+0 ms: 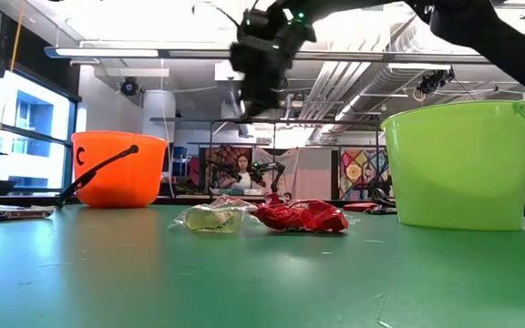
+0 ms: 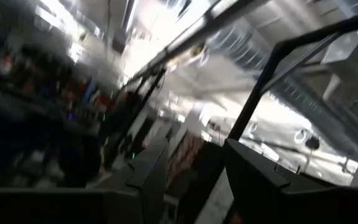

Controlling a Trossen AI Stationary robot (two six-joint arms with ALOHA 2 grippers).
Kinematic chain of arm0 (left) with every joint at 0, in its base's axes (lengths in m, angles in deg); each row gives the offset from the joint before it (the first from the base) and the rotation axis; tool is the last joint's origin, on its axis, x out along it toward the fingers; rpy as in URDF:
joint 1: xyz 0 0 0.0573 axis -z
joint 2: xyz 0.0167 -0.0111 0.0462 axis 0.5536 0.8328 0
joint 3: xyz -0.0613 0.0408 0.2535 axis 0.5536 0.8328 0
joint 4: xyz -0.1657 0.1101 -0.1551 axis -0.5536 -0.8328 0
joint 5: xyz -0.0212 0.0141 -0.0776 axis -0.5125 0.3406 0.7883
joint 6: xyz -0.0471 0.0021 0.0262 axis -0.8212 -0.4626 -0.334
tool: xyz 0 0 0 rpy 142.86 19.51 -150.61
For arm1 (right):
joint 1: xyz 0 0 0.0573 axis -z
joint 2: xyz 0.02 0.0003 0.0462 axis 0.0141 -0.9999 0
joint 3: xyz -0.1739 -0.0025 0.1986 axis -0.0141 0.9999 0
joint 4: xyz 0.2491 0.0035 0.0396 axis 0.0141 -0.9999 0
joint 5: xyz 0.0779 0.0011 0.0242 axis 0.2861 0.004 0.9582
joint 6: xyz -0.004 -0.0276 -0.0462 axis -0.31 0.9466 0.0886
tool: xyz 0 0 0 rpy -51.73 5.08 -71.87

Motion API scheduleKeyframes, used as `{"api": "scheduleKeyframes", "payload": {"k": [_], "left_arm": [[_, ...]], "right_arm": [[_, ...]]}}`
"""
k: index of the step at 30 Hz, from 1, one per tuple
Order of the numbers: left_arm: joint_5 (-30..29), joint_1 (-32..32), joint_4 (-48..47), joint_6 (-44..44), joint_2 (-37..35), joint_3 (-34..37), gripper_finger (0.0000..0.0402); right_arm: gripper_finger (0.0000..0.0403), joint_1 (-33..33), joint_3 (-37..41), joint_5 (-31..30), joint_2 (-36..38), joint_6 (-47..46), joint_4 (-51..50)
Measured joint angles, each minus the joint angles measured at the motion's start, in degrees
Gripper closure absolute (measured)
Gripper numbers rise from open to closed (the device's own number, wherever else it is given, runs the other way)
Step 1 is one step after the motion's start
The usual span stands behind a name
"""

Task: Sort candy by brand, put in halloween buckets
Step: Put the orange gummy into the orange bucket

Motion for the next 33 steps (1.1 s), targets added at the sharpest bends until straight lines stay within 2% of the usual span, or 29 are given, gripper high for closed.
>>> {"api": "scheduleKeyframes", "payload": {"k": [5,9,13,16,20,22,25,27,33], "left_arm": [[3.8,1.6,-8.2,0.0,0.0,0.0,0.0255],[5.3,4.0,-16.0,1.8,0.0,0.0,0.0255],[4.9,6.5,-25.8,6.6,0.0,0.0,0.0255],[0.3,8.3,-33.8,11.1,0.0,0.0,0.0255],[-10.3,10.9,-43.9,18.3,1.1,0.0,0.0255],[-12.5,12.1,-46.3,23.5,3.0,0.0,0.0255],[-11.1,14.1,-46.6,32.3,6.8,-0.1,0.0255],[-9.9,15.4,-48.9,37.7,10.0,-1.4,0.0255],[-12.8,17.7,-69.6,61.4,21.6,-11.2,0.0247]], "right_arm": [[0.0114,-0.8,0.0,-0.5,0.6,4.8,-13.3],[0.0114,-0.9,0.0,-1.5,3.9,4.7,-13.0],[0.0114,-0.9,0.0,-6.1,8.2,2.3,-12.7],[0.0114,-1.1,0.0,-7.8,11.2,0.0,-12.8],[0.0114,-2.5,0.0,-11.6,16.1,-2.2,-14.4],[0.0114,-3.4,1.9,-14.2,19.1,-3.4,-14.4],[0.0114,-4.6,10.2,-17.6,26.1,-7.1,-12.4],[0.0114,-5.6,19.4,-19.7,32.5,-11.0,-8.6],[0.0114,-11.2,50.2,-23.0,52.8,-29.9,5.8]]}}
